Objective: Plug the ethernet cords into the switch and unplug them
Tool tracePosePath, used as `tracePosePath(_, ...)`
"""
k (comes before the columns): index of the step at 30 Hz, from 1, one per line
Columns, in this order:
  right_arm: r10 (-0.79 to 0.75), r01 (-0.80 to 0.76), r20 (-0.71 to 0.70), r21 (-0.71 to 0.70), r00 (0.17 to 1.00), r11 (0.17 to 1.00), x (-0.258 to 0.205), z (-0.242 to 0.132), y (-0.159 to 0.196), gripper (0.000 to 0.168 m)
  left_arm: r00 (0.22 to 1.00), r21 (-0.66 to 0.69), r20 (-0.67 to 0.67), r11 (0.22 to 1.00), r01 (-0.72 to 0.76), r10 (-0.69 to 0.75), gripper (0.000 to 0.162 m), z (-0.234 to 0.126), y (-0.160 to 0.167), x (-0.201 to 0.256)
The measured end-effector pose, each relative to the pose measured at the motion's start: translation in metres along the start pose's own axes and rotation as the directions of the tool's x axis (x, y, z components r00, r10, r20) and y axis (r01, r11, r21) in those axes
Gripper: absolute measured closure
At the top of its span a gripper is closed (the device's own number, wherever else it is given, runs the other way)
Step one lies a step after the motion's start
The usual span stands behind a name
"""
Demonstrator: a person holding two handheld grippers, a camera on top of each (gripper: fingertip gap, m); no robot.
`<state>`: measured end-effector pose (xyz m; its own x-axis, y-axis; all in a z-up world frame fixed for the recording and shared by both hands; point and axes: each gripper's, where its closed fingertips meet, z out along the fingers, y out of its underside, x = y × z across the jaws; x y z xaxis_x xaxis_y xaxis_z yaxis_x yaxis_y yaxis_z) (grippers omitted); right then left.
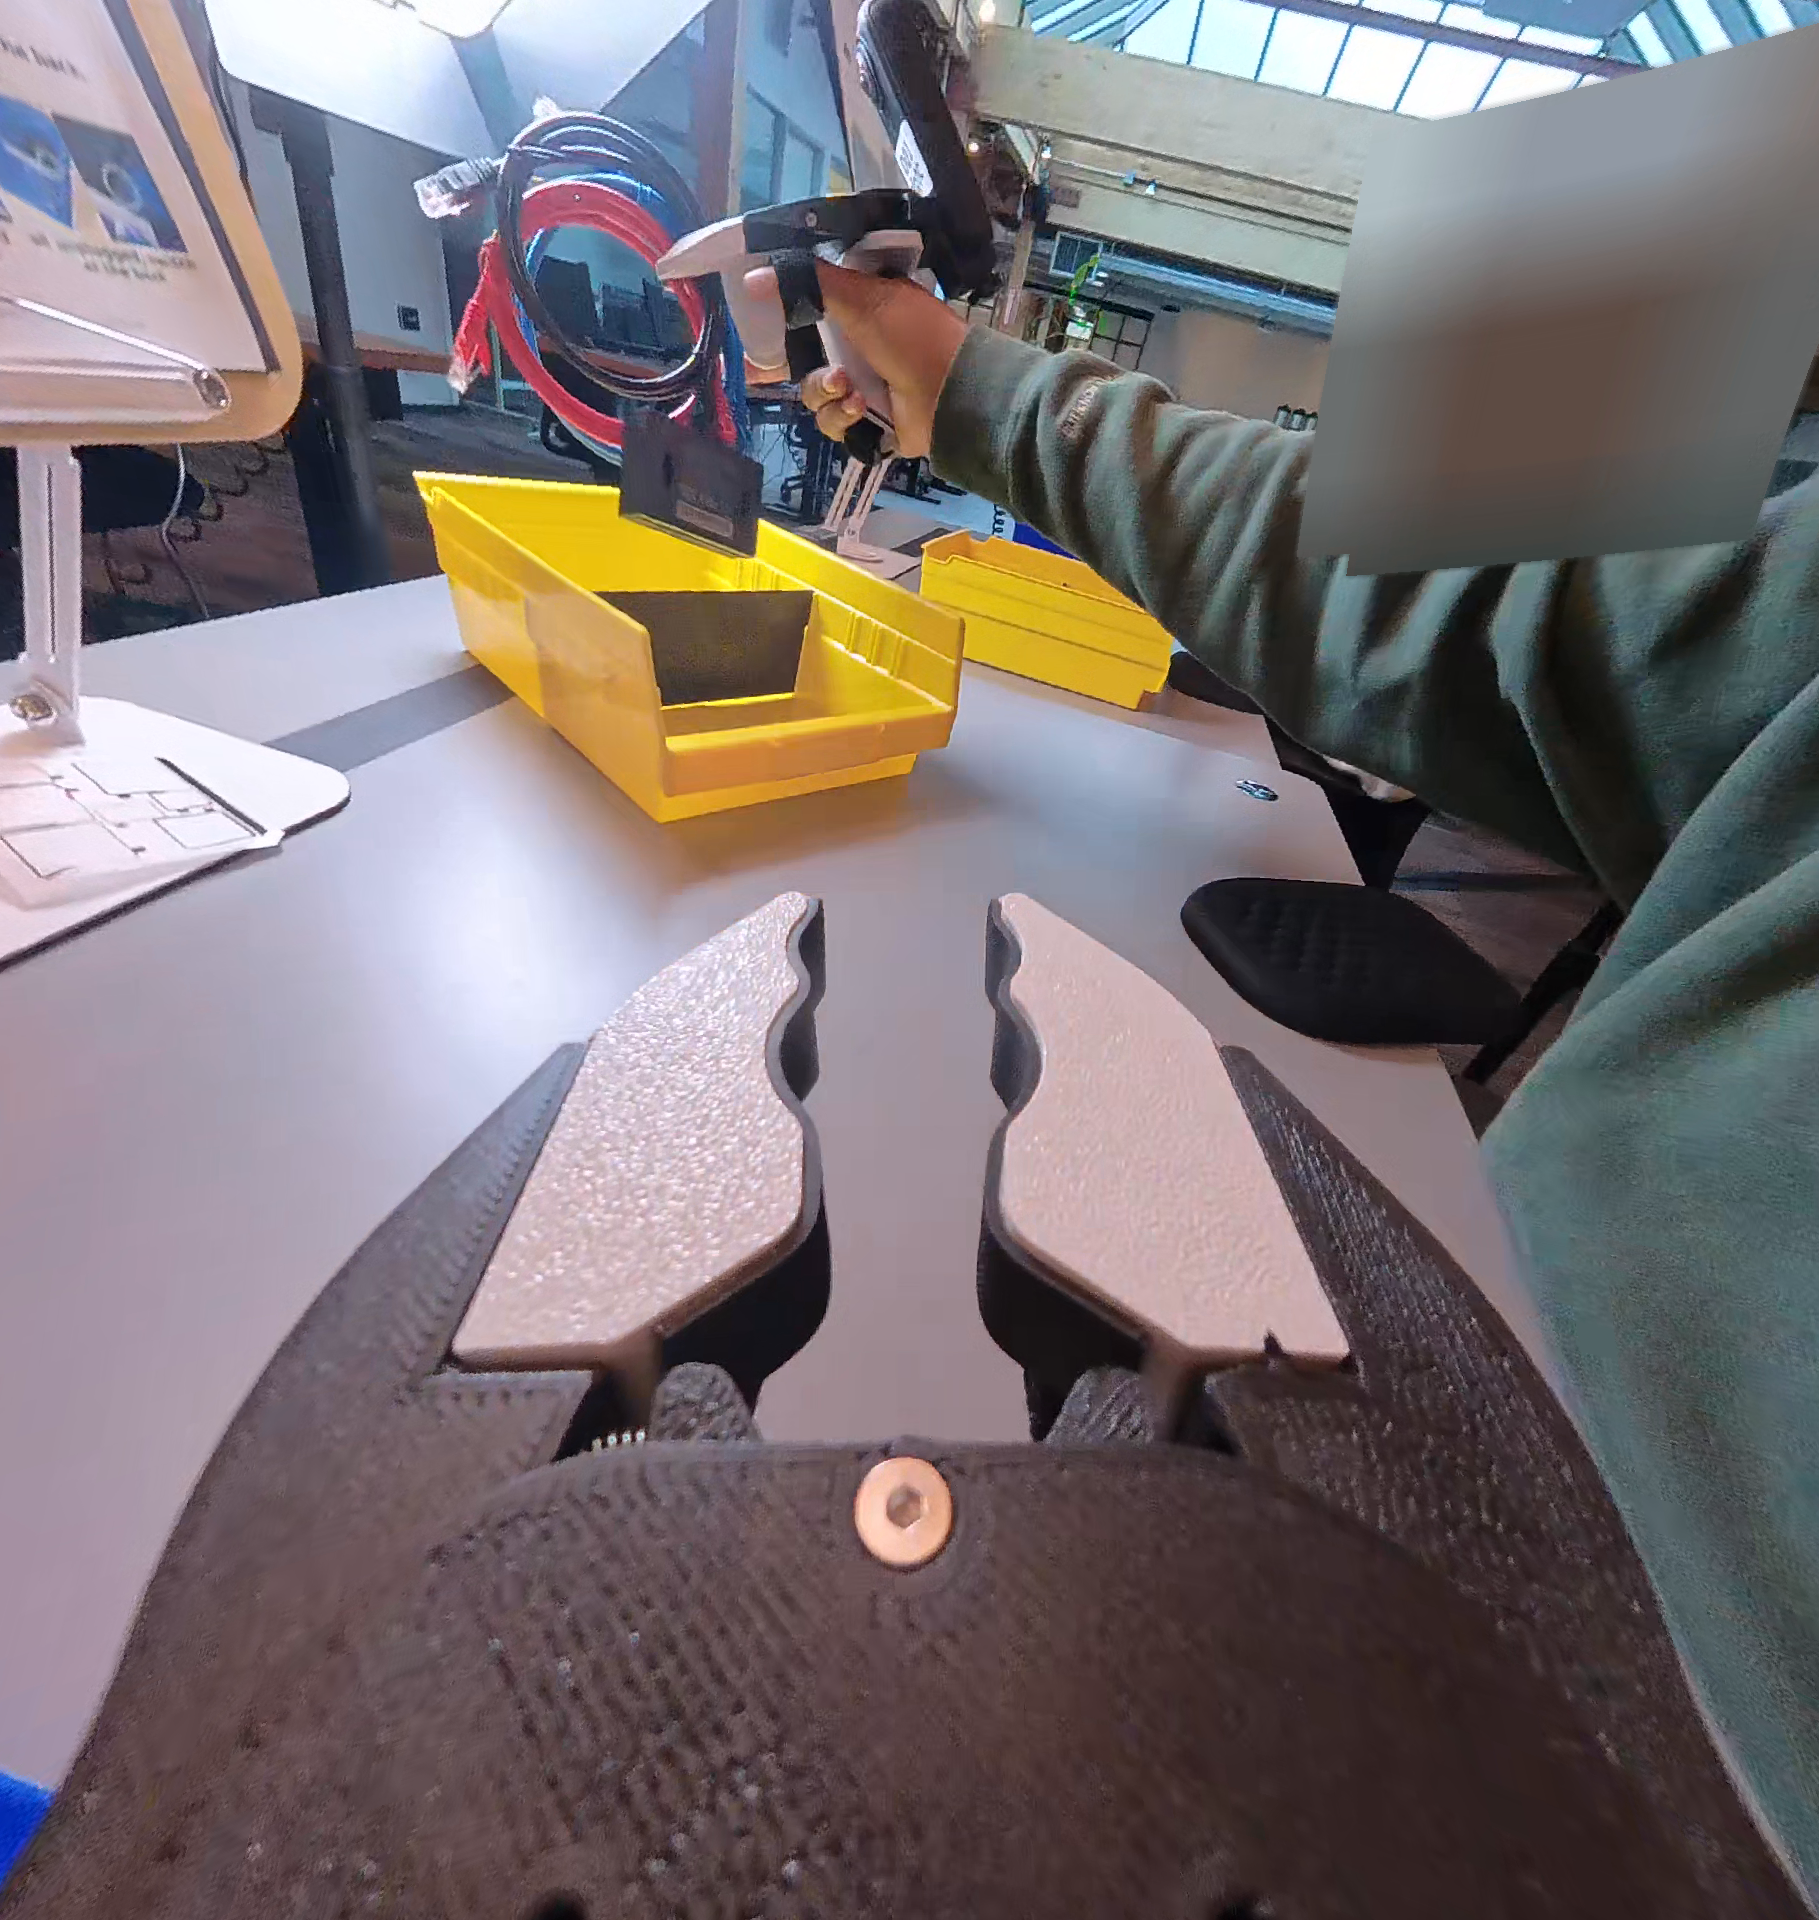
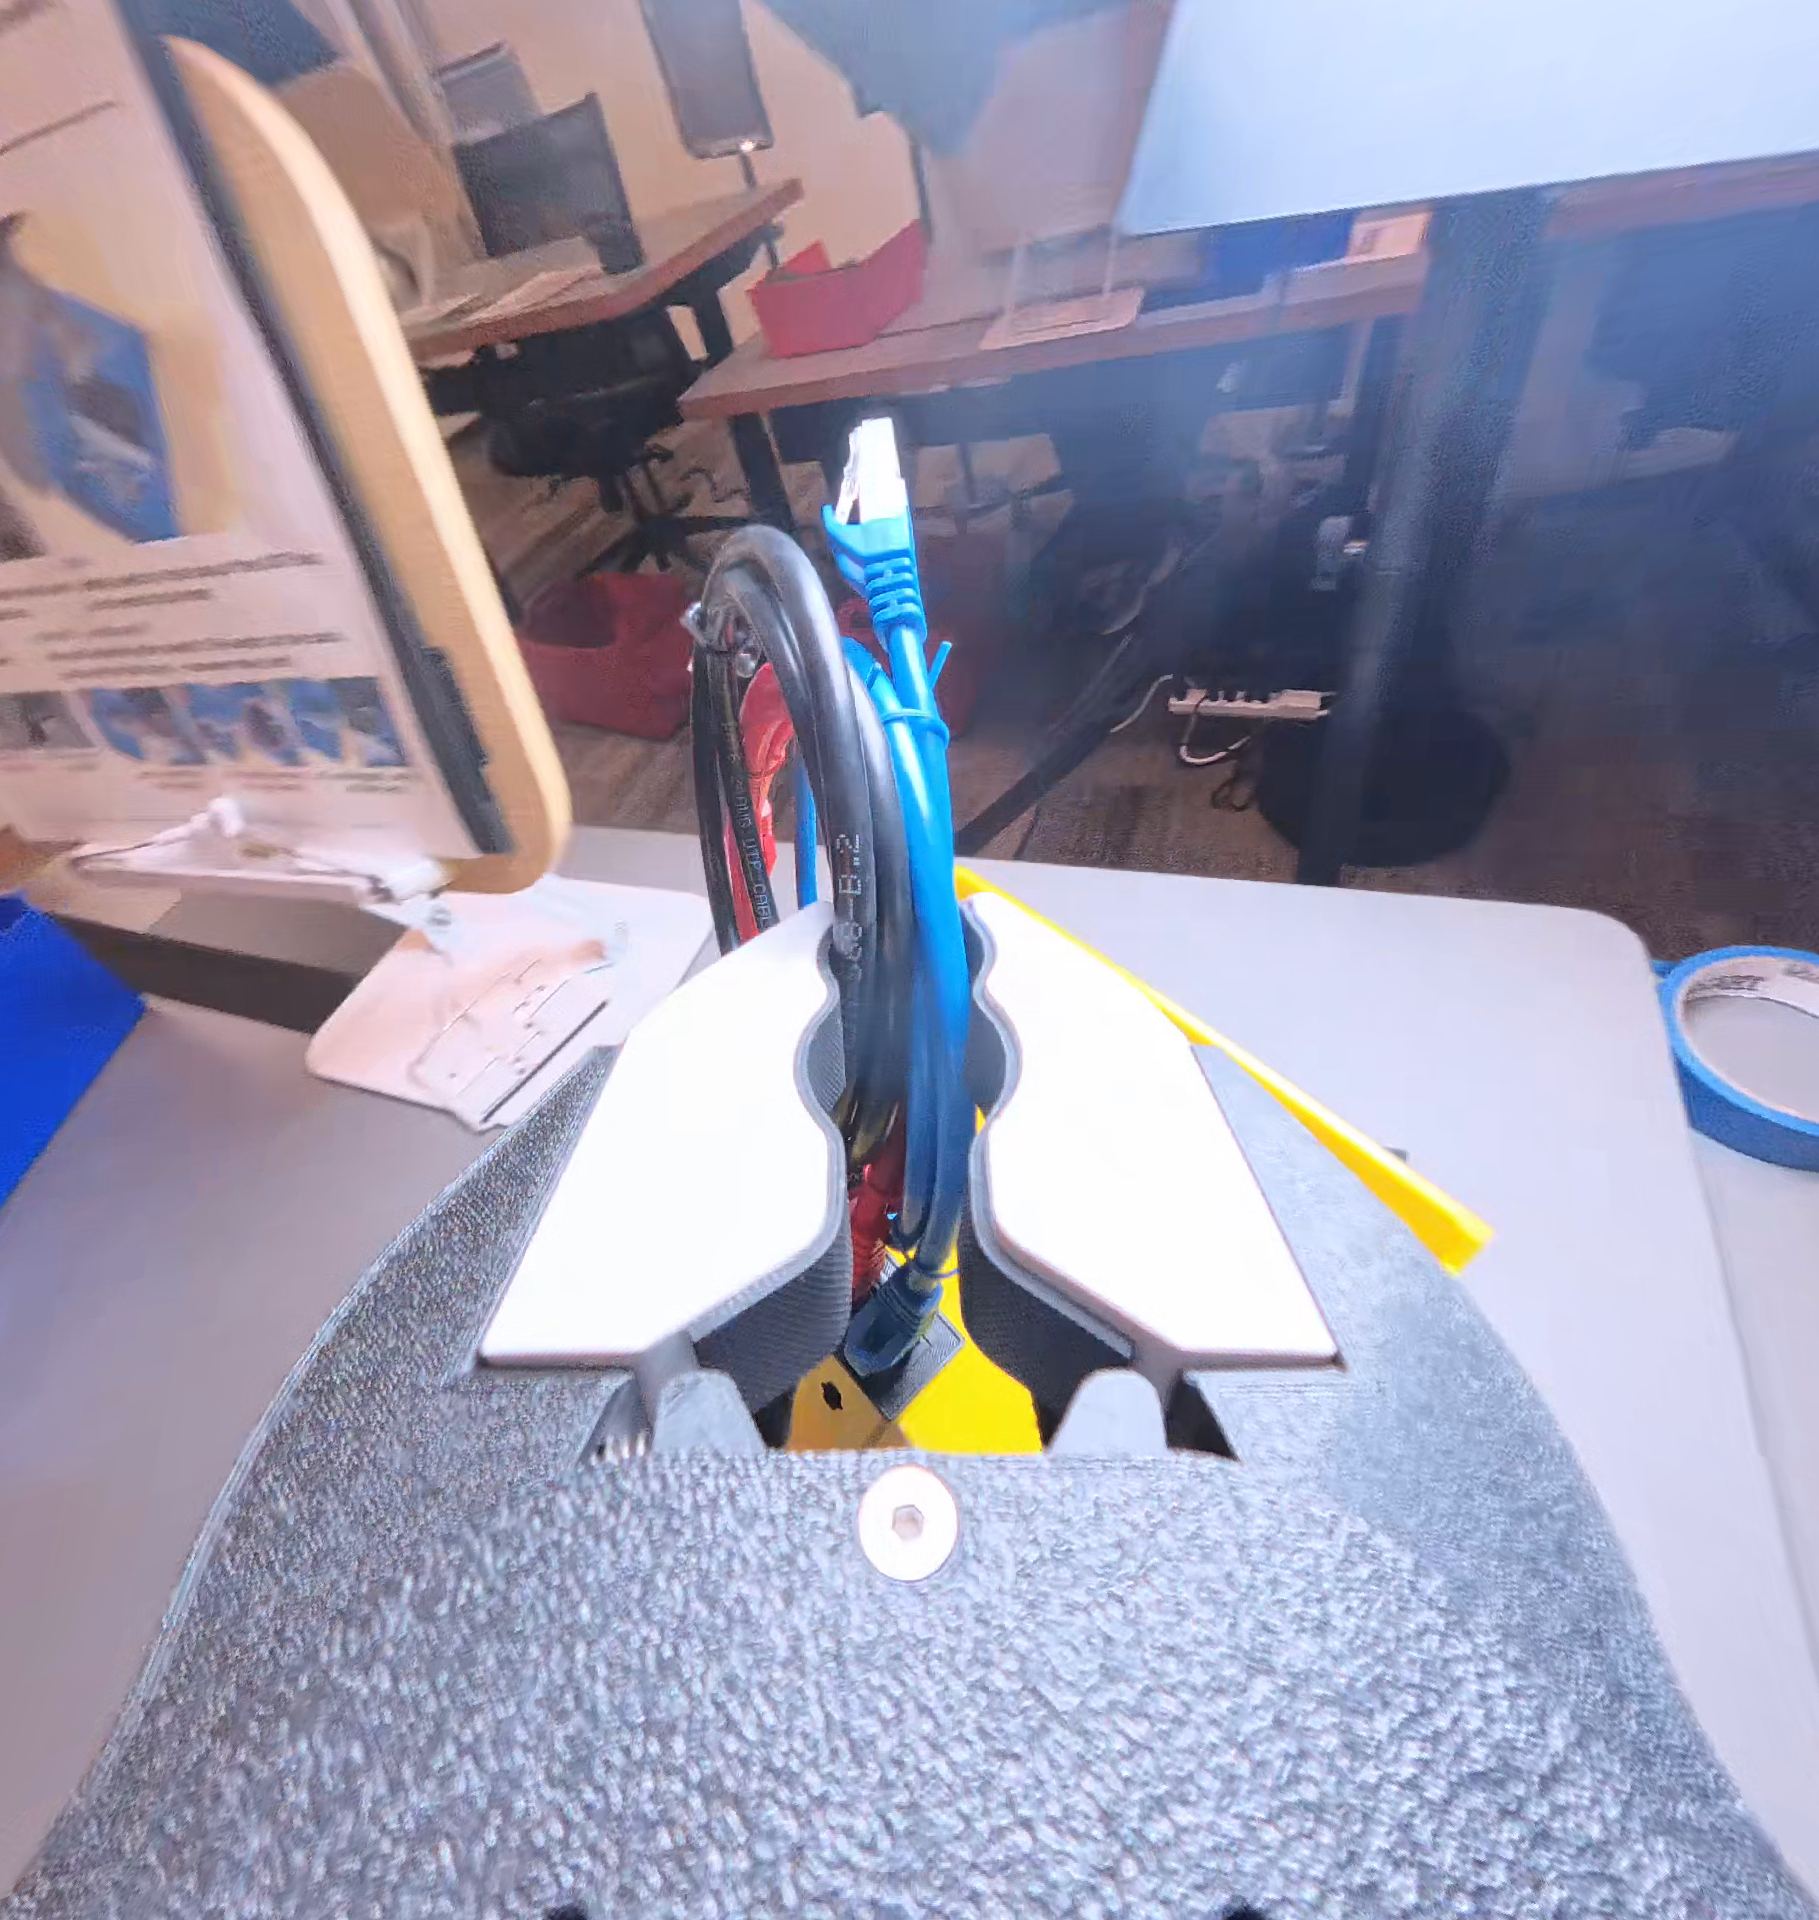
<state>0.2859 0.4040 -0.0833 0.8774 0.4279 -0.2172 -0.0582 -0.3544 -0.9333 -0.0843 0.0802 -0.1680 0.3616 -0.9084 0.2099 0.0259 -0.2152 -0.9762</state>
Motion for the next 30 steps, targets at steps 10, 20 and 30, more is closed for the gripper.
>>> tracePosePath(10,-0.052,0.022,-0.072,-0.37,0.996,0.929,0.064,0.051,0.088,0.134,0.998,-0.077,-0.004,0.995,0.063,-0.063,0.134,0.009,0.026,-0.013)
tracePosePath(20,-0.31,0.297,-0.038,-0.197,0.95,0.934,0.006,-0.01,0.048,0.107,0.999,-0.076,0.026,0.997,-0.028,0.03,0.133,0.006,0.019,-0.009)
tracePosePath(30,-0.408,0.411,0.153,0.016,0.9,0.912,-0.149,-0.12,0.123,0.11,0.79,-0.33,0.462,0.905,-0.269,0.404,0.12,-0.115,-0.037,-0.059)
